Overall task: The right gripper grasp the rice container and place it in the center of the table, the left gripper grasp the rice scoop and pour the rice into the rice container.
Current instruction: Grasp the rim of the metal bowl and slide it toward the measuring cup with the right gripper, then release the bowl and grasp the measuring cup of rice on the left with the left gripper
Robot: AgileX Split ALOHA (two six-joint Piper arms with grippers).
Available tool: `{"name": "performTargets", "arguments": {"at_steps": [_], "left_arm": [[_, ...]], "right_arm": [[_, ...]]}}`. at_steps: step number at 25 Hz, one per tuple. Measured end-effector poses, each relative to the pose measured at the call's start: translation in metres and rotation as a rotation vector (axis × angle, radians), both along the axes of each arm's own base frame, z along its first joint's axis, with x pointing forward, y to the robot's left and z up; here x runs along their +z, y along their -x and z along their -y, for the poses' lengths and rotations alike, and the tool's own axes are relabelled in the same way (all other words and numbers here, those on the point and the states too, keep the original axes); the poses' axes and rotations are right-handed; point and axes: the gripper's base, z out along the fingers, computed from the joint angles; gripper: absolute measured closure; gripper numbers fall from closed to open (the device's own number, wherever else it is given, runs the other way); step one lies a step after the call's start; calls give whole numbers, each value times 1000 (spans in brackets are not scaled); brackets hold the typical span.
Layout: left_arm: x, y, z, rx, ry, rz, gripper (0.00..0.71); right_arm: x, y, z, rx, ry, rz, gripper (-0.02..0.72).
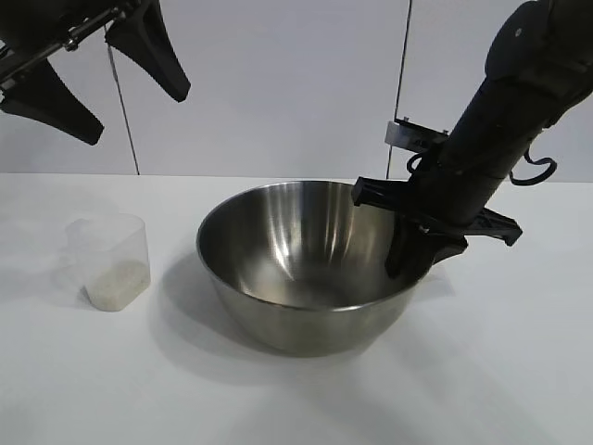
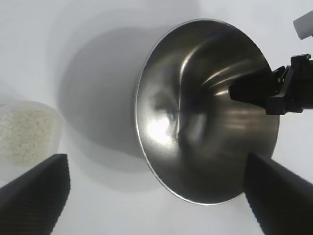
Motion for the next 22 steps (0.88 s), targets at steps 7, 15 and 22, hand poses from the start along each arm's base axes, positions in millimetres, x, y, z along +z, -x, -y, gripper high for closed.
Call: {"name": "performTargets", "arguments": {"at_steps": [7,15,22], "left_arm": [[0,0,0,0,0,0,18],[0,0,0,-1,0,0,18],[1,-2,0,1,-3,24,18]], "right_arm": [[2,3,-1,2,-16,-32,120],[60,-1,2,-2,-64,40,20],[103,3,43,-88,-91,77,20]]}}
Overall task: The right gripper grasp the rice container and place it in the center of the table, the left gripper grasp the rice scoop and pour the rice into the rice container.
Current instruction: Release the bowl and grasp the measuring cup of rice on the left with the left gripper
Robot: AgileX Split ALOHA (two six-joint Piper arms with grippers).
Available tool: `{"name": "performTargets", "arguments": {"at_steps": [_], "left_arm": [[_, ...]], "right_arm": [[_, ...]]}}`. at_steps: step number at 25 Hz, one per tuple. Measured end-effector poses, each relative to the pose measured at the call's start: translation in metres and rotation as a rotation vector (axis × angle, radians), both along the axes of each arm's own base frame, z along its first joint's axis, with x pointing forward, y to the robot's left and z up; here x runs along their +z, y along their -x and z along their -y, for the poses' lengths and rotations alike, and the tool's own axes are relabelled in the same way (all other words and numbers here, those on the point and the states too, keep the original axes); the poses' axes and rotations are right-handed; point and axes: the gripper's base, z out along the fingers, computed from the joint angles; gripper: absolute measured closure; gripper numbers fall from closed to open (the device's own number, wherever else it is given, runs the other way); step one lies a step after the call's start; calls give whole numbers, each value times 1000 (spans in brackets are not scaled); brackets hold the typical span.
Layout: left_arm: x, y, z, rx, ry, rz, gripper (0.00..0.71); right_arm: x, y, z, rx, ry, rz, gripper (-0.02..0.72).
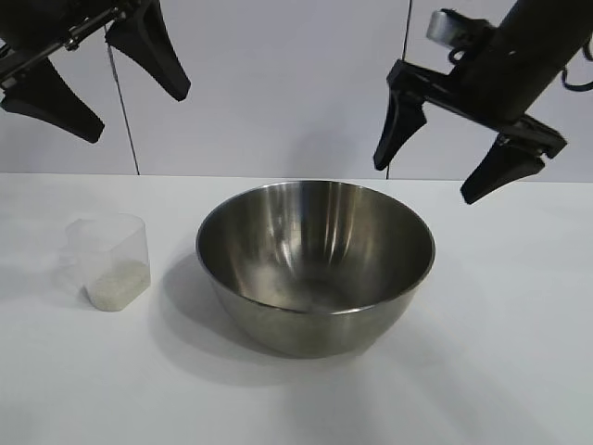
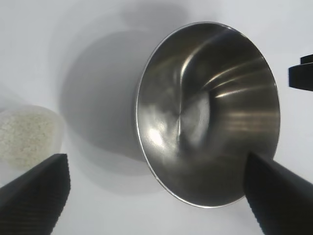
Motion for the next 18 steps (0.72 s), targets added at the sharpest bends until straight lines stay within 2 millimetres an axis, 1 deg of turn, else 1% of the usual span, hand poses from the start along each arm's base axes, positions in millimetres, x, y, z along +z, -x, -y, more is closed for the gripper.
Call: {"name": "performTargets", "arguments": {"at_steps": [1,4,7,9,11,14,16,18], "left_arm": [[0,0,0,0,-1,4,18],[1,-3,-1,-28,-24,63,18],[8,-7,-4,-46,-63,184,18],[17,-5,-7,-52,-87,293,18],[22,3,-13,-53,-126,409,18],[17,15,-26,-26,-215,596,39],[5,25,-36,31,-282,690,61],[-9,32,-47,98,-345,740,72]], "right_arm": [[5,1,7,-17,-5,9,22],[15,2,18,-55,-23,32,34],[16,4,20,-51,-28,16,38],[16,5,20,-47,-27,13,41],[16,5,20,-47,-27,13,41],[16,5,20,-43,-26,14,42],[16,5,20,-42,-25,15,42],[16,5,20,-40,-25,16,42]]}}
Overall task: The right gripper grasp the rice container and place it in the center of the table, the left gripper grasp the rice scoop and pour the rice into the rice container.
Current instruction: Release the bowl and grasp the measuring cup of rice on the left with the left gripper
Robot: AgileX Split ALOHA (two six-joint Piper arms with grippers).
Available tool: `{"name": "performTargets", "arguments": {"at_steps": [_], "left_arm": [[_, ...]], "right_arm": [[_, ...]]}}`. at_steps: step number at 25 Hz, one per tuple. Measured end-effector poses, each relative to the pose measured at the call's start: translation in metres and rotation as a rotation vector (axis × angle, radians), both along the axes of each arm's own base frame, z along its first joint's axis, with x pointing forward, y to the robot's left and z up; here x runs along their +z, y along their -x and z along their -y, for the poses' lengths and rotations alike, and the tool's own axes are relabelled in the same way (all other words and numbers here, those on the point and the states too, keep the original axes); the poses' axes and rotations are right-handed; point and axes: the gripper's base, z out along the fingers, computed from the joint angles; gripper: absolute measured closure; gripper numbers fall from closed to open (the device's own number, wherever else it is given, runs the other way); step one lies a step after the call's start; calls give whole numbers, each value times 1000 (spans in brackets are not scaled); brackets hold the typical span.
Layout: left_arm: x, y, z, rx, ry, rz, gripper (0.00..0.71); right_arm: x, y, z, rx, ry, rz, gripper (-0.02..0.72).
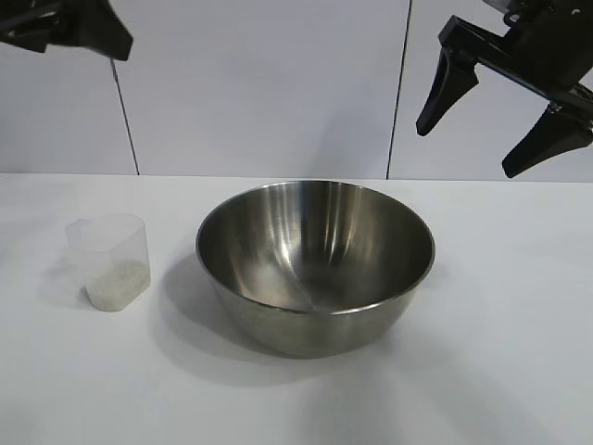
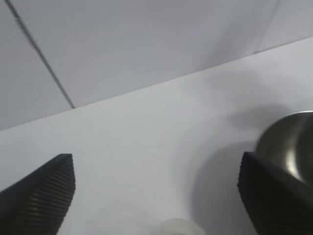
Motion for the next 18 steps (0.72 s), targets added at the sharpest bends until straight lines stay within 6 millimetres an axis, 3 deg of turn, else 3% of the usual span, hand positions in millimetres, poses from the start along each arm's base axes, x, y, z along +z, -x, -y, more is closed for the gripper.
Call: {"name": "performTargets", "arguments": {"at_steps": [4,8,12,18], "left_arm": [[-24,10,-15,104,-75,58,78],[-25,11,-23,191,-69,135,79],[-25,18,-29,214,-102,345,80],[-33,34,-29,231,222,579,80]], "right_arm": [[0,0,0,7,3,3,42],[0,0,0,9,4,4,42],[0,0,0,10,4,4,42],[0,0,0,12,4,4,42]]}}
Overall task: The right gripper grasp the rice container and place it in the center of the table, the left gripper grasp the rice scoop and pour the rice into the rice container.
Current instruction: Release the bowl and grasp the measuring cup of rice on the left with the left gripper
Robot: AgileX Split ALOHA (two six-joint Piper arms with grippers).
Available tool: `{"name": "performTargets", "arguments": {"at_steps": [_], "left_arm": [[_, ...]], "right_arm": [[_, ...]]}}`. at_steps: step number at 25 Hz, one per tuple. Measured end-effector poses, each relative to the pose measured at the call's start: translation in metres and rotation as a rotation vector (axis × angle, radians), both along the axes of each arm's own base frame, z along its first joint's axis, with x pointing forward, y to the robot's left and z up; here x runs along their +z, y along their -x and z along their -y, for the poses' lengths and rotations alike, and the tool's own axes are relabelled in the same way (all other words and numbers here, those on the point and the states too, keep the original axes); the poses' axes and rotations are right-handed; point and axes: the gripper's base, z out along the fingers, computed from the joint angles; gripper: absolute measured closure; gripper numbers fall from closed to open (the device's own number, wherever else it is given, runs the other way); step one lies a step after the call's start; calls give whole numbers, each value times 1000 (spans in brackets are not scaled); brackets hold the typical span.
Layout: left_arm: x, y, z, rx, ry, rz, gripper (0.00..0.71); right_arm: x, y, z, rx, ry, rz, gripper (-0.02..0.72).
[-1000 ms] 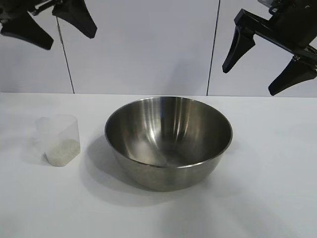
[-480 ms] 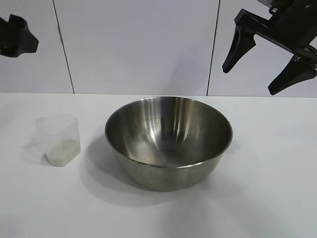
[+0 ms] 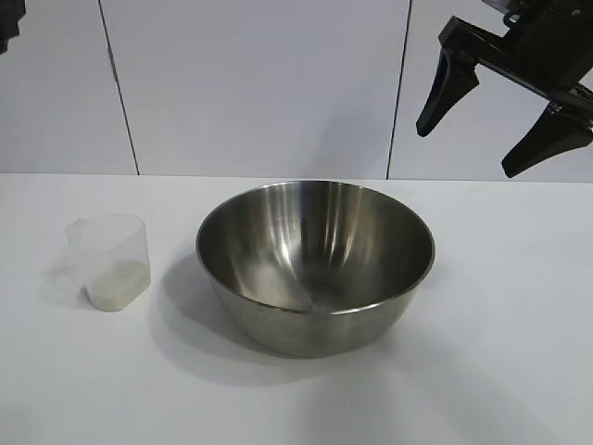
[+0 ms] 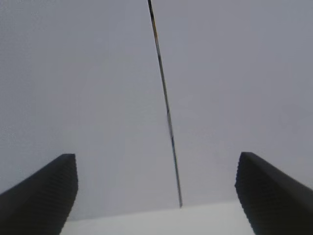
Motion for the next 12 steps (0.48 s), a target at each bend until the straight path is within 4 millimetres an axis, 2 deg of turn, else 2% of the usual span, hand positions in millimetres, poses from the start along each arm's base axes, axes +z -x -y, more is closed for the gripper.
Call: {"name": "performTargets", "arguments": {"at_steps": [3,7,9,12], "left_arm": [[-28,1,0,-9,8,-39,80],[-75,3,2,-34,-54,-206,80],[-95,5,-4,-16,-71,-286,80],[-110,9,-17,25,-80,-351,80]], "right_arm": [[0,1,0,7,4,-12,42],[-1,2,1,15,18,-19,42],[-1,2,1,19,25,-21,42],[-2,2,2,22,33,-21,42]]}}
